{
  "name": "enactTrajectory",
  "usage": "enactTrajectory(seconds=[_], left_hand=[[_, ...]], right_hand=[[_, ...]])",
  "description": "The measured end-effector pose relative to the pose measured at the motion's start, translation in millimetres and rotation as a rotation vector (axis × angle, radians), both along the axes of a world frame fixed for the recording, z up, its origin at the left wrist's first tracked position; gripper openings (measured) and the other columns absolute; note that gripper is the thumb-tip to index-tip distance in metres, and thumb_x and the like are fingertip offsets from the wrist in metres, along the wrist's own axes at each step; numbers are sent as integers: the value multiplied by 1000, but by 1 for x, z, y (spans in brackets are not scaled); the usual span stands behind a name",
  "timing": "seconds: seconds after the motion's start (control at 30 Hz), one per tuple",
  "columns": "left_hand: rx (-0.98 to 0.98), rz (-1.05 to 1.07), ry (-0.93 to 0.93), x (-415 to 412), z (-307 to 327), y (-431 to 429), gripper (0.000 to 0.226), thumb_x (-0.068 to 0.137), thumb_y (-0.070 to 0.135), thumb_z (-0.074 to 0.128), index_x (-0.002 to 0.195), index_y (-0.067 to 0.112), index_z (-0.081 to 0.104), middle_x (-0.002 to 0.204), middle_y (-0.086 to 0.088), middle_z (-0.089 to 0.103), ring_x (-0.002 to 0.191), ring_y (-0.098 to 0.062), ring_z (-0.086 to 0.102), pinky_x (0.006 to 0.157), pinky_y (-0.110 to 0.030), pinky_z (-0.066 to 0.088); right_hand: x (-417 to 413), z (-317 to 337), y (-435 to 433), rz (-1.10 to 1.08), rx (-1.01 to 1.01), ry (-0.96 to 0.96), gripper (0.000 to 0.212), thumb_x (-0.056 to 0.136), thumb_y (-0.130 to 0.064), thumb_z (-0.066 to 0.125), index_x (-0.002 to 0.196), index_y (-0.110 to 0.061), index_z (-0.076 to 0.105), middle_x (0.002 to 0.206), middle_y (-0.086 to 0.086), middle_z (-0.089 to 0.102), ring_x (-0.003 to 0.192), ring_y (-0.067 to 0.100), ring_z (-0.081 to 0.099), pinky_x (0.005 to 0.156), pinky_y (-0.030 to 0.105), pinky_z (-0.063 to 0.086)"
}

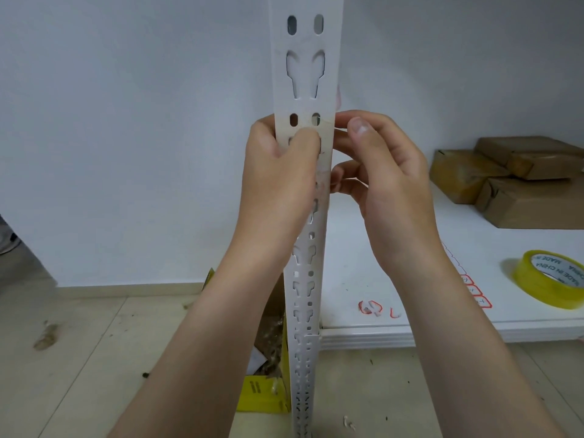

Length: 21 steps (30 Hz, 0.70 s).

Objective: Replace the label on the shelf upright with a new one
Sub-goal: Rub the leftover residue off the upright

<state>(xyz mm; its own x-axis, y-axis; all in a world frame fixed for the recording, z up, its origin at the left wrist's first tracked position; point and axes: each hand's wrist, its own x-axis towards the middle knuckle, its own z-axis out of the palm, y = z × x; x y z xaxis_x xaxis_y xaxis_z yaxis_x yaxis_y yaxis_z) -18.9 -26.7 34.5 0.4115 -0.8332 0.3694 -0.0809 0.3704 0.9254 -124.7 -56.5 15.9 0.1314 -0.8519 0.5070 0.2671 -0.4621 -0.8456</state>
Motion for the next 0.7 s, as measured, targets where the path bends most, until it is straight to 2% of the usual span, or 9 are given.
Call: enactTrajectory(seconds=[0.03, 0.1, 0.17, 0.2, 0.3, 0.4, 0.43, 0.53, 0.7], left_hand=[[8, -9, 11, 1, 0, 0, 33, 82, 15, 51, 110, 5, 62, 91, -9, 67, 76, -16, 64, 69, -47, 63], [12, -30, 37, 4, 0, 1, 33, 72, 19, 49, 102, 8, 61, 87, -5, 66, 75, -17, 64, 63, -37, 60], [0, -11, 11, 6, 0, 3, 27, 74, 23, 52, 96, 11, 62, 84, 0, 65, 72, -13, 65, 61, -28, 56], [-4, 9, -16, 6, 0, 3, 28, 76, 25, 55, 98, 10, 65, 85, -1, 66, 72, -12, 66, 62, -28, 57], [-18, 98, -114, 5, 0, 3, 35, 78, 31, 58, 105, 12, 70, 87, -2, 71, 79, -17, 70, 75, -38, 62], [-30, 206, -255, 2, 1, 4, 32, 79, 39, 56, 100, 21, 71, 77, 15, 65, 81, -14, 66, 94, -58, 56], [-35, 227, -279, 1, 1, 4, 28, 79, 39, 55, 97, 23, 69, 73, 19, 62, 79, -13, 64, 97, -62, 53], [-41, 254, -287, -4, 1, 4, 18, 79, 37, 54, 92, 25, 59, 66, 23, 55, 73, -8, 58, 98, -63, 51], [-36, 218, -240, -5, -1, 4, 29, 81, 37, 50, 105, 23, 59, 79, 20, 58, 92, -15, 63, 101, -59, 51]], right_hand=[[0, 1, 0, 4, 1, -5, 20, 107, -20, 52, 108, -14, 71, 105, 6, 78, 69, 19, 59, 69, 32, 54], [0, 2, 1, 10, 4, -15, 20, 107, -19, 51, 107, -14, 71, 104, 6, 79, 70, 19, 59, 68, 32, 54], [1, 2, 2, 12, 6, -20, 20, 107, -18, 51, 106, -14, 71, 104, 6, 79, 71, 19, 59, 67, 31, 54], [0, 2, 2, 13, 5, -21, 20, 107, -18, 51, 106, -14, 71, 104, 6, 79, 72, 20, 59, 67, 31, 54], [1, 2, 3, 12, 8, -18, 21, 108, -18, 50, 106, -14, 71, 103, 5, 79, 73, 21, 59, 67, 29, 55], [0, 2, 2, 5, 2, -13, 20, 108, -17, 51, 106, -14, 71, 102, 3, 78, 73, 21, 60, 66, 29, 55], [1, 2, 2, 2, -1, -10, 20, 107, -18, 51, 107, -14, 71, 102, 3, 78, 73, 21, 60, 66, 29, 55], [0, 2, 2, -6, -5, -3, 20, 107, -19, 51, 108, -13, 71, 103, 4, 78, 71, 20, 59, 66, 29, 54], [-1, 2, 3, -1, -3, 10, 21, 108, -20, 50, 109, -14, 70, 106, 3, 78, 72, 18, 60, 68, 29, 55]])
